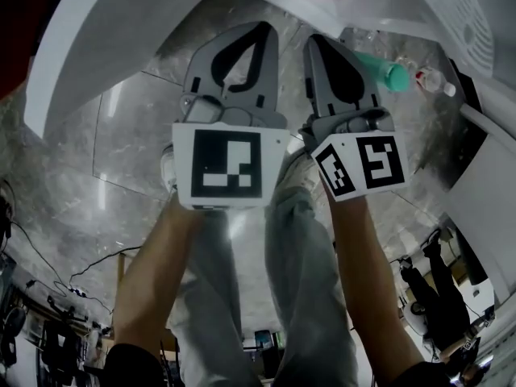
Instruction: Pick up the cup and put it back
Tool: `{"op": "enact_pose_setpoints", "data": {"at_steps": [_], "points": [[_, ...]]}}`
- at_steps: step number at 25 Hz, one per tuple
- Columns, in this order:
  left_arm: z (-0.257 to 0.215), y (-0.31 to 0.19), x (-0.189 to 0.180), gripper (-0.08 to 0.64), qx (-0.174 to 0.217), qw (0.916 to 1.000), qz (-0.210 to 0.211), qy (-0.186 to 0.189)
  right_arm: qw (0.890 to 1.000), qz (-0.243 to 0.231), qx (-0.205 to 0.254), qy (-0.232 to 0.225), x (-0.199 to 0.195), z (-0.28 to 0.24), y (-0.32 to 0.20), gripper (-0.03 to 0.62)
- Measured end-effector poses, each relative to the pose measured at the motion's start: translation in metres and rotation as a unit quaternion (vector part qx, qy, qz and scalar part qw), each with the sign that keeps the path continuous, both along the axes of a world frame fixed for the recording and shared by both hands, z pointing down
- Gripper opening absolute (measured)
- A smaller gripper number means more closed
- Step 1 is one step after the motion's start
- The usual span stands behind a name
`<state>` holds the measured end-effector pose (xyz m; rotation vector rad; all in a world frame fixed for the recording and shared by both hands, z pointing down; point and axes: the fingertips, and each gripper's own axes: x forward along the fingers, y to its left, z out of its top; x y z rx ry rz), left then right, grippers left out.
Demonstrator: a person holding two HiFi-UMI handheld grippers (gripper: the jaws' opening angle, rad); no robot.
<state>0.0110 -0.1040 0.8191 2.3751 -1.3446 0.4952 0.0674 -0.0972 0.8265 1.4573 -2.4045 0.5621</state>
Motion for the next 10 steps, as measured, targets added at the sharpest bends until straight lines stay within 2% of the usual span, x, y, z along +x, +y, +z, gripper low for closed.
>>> {"op": "enact_pose_setpoints", "data": {"at_steps": [3,10], "points": [[0.003,0.002,0.005,0.012,-0.004,1.0,0.004,-0.004,1.0,0.001,-0.005,0.008,0.002,0.003,0.004,0.011],[0.001,0.007,0.003,0.012,-0.004,0.9998,-0.019,-0.003,1.0,0.01,-0.013,0.01,0.003,0.001,0.013,0.011]]}}
